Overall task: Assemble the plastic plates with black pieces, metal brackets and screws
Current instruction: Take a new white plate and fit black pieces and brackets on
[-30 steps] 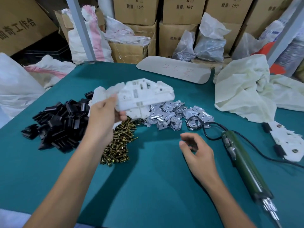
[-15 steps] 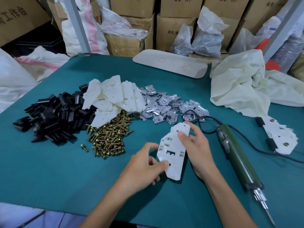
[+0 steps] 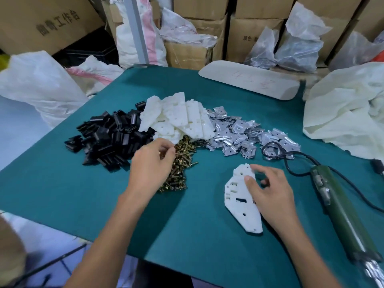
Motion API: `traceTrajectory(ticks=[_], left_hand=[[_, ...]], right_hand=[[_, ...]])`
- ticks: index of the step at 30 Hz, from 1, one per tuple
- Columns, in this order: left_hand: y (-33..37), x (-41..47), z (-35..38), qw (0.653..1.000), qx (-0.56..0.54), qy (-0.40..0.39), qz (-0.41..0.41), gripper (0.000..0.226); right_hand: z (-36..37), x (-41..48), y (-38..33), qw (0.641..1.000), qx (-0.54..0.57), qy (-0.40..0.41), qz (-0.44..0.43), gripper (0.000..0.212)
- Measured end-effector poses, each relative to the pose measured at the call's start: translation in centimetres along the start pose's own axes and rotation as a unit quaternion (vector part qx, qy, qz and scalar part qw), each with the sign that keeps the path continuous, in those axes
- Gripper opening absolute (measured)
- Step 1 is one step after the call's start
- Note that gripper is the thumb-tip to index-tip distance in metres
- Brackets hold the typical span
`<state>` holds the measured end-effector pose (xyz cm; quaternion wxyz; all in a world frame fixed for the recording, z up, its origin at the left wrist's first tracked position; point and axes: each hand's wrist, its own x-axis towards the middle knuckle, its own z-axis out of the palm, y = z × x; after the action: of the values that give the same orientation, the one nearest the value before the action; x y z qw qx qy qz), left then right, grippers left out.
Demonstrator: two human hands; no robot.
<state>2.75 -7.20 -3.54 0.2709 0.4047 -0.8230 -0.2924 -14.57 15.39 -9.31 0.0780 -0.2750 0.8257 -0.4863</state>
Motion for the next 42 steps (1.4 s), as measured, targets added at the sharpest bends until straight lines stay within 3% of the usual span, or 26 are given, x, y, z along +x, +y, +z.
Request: traceTrajectory(ticks=[4, 8, 17, 23, 27, 33, 38, 42], left_hand=[[-3.2, 4.0, -1.9, 0.993, 0.091, 0.068, 0.004, 0.025], [-5.3, 6.6, -2.4, 0.986, 0.153, 0.032, -0.051, 0.048], [-6.8, 8.2, -1.6, 0.963, 0.260, 0.062, 0.013, 0.043], [-7.1, 8.3, -2.6, 0.972, 0.222, 0.072, 0.038, 0.045], [-6.1, 7.5, -3.1, 0.990, 0.085, 0.104, -0.046, 0.048], [-4.3, 6.1, -4.1, 0.971, -0.043, 0.218, -0.090, 0.036], [-3.4, 6.0, -5.0, 0.966, -0.043, 0.247, -0.069, 0.030], [-2.4, 5.7, -5.2, 0.954, -0.146, 0.253, -0.074, 0.022]], right_hand=[[0.1, 0.1, 0.2, 1.000, 0.010, 0.013, 0.012, 0.025], [0.2, 0.0, 0.0, 1.000, 0.015, 0.014, 0.014, 0.023], [0.0, -0.1, 0.1, 1.000, 0.013, 0.012, 0.008, 0.020], [0.0, 0.0, -0.1, 1.000, 0.010, 0.006, 0.015, 0.019], [0.0, 0.0, -0.3, 1.000, 0.007, 0.007, 0.009, 0.021], [0.1, 0.0, -0.3, 1.000, 0.011, 0.004, 0.005, 0.022], [0.0, 0.0, -0.3, 1.000, 0.017, 0.003, -0.001, 0.020], [0.1, 0.0, -0.4, 0.999, 0.033, 0.012, 0.002, 0.023]])
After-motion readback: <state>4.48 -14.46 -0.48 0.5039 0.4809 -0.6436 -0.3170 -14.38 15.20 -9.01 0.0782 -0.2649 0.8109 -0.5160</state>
